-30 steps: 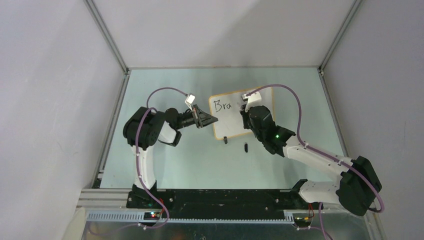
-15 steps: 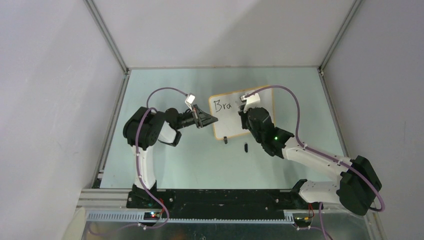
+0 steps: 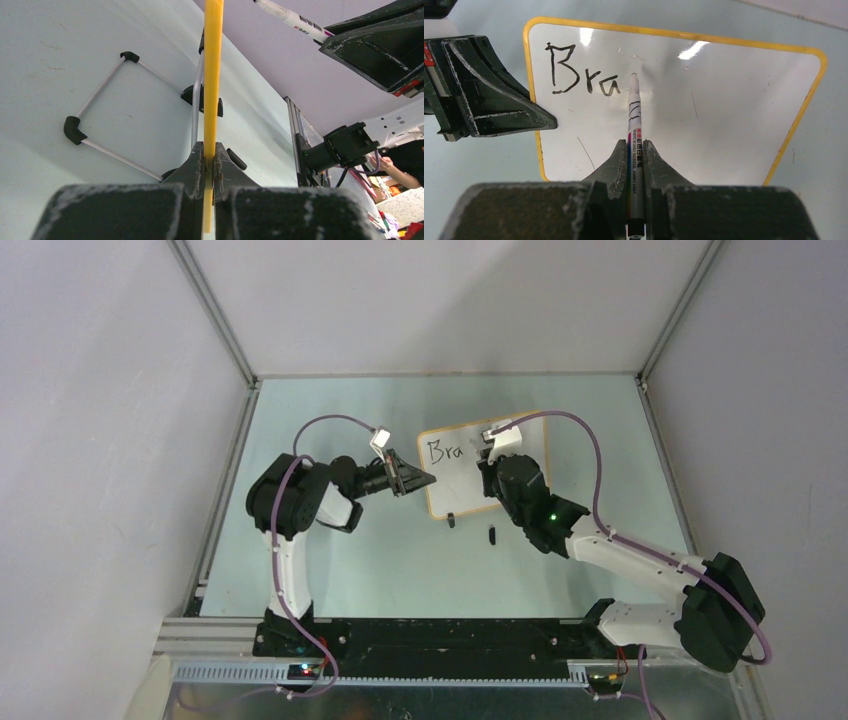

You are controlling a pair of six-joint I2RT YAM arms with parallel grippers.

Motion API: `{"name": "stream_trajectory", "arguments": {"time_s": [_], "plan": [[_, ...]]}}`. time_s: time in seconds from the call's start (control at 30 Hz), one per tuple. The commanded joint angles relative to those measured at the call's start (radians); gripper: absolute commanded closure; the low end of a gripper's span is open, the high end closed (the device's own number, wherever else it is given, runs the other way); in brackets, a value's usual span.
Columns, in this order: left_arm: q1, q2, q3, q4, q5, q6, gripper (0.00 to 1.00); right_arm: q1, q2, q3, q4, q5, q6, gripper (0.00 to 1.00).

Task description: Write a sentence on the whiteboard

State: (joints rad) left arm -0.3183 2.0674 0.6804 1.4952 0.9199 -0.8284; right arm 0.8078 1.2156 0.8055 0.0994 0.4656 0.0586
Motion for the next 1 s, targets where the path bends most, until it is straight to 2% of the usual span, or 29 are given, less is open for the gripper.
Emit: {"name": "stream_trajectory", "arguments": {"time_s": [0.0,0.3,0.97], "plan": [[-0.002,-0.032,-0.013,0.035,0.034,0.023,1.0,-0.007,-0.037,0.0,0.034,-0.005,0.008,1.0],[-0.001,-0.033,-0.013,0.036,0.035,0.023,1.0,-0.032,0.006,0.034,-0.011,-0.079,0.027,1.0],[-0.001,-0.03,-0.01,0.036,0.039,0.022,1.0,-0.062,0.097,0.097,-0.036,-0.107,0.03,1.0]]}}
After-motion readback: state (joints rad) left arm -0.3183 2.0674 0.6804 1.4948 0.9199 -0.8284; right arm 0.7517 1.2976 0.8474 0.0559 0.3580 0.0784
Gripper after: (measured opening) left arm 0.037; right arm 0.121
